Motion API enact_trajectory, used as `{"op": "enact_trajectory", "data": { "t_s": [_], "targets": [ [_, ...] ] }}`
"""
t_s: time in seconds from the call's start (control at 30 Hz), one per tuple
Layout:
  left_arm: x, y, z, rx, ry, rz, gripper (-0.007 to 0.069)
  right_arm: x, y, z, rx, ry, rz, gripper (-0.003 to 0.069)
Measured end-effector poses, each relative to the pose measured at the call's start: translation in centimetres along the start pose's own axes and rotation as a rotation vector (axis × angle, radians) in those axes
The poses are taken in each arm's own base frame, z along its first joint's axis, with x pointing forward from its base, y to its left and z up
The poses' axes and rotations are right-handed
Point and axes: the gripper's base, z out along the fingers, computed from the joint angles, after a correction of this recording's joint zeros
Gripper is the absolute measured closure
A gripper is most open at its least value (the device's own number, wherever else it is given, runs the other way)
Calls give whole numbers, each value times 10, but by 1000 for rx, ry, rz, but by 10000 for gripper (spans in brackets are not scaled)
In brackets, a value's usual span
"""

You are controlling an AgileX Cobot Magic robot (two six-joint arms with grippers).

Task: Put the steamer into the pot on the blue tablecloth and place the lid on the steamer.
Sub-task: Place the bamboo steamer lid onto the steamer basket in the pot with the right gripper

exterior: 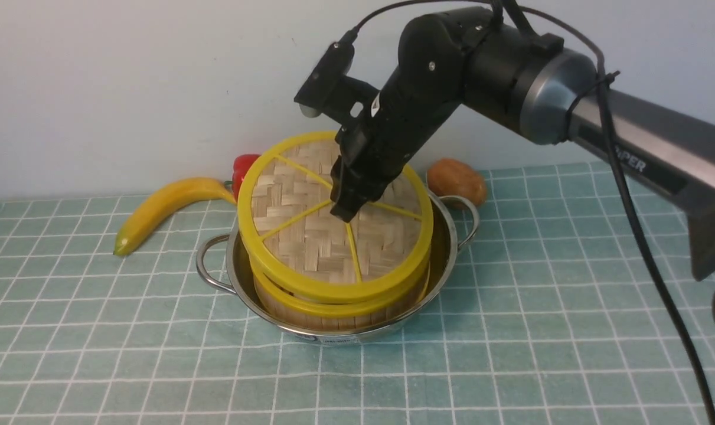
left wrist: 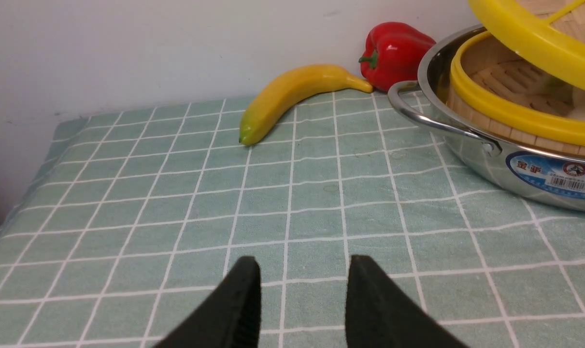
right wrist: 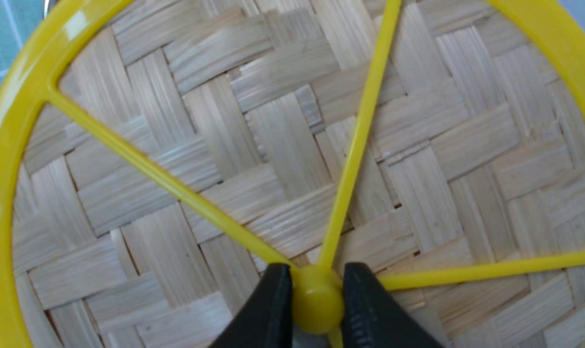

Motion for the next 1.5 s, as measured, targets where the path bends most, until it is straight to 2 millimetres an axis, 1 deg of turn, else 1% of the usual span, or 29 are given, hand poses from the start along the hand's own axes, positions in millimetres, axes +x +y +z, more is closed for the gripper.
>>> {"op": "enact_trajectory", "data": {
  "t_s": [0.43, 0.5, 0.53, 0.57, 0.63, 0.67, 0.7, 0.77, 0.9, 0.93, 1.03, 1.27, 1.43, 1.5],
  "targets": [
    [0, 0, 0, 0, 0, 0, 382, 0, -1, -2, 17, 3, -12, 513],
    [0, 0, 0, 0, 0, 0, 382, -3, -3, -14, 36, 8, -11, 513],
    [0, 0, 0, 0, 0, 0, 382, -3, -3, -15, 36, 11, -7, 513],
    [0, 0, 0, 0, 0, 0, 382, -6, -3, -24, 40, 4, 3, 513],
    [0, 0, 0, 0, 0, 0, 382, -9, -2, -35, 40, -2, 20, 513],
    [0, 0, 0, 0, 0, 0, 382, -13, 0, -47, 33, -13, 41, 513],
    [0, 0, 0, 0, 0, 0, 382, -13, 1, -51, 23, -9, 53, 513],
    [0, 0, 0, 0, 0, 0, 382, -13, 1, -51, 14, 1, 65, 513],
    [0, 0, 0, 0, 0, 0, 382, -9, 1, -40, 3, 26, 70, 513],
    [0, 0, 0, 0, 0, 0, 382, -8, 0, -33, 3, 28, 72, 513],
    [0, 0, 0, 0, 0, 0, 382, -6, 0, -24, 2, 38, 73, 513],
    [0, 0, 0, 0, 0, 0, 382, -7, -3, -19, 25, 23, 66, 513],
    [0, 0, 0, 0, 0, 0, 382, -7, -3, -20, 26, 22, 68, 513],
    [0, 0, 0, 0, 0, 0, 382, -6, -2, -17, 16, 32, 74, 513]
  ]
}}
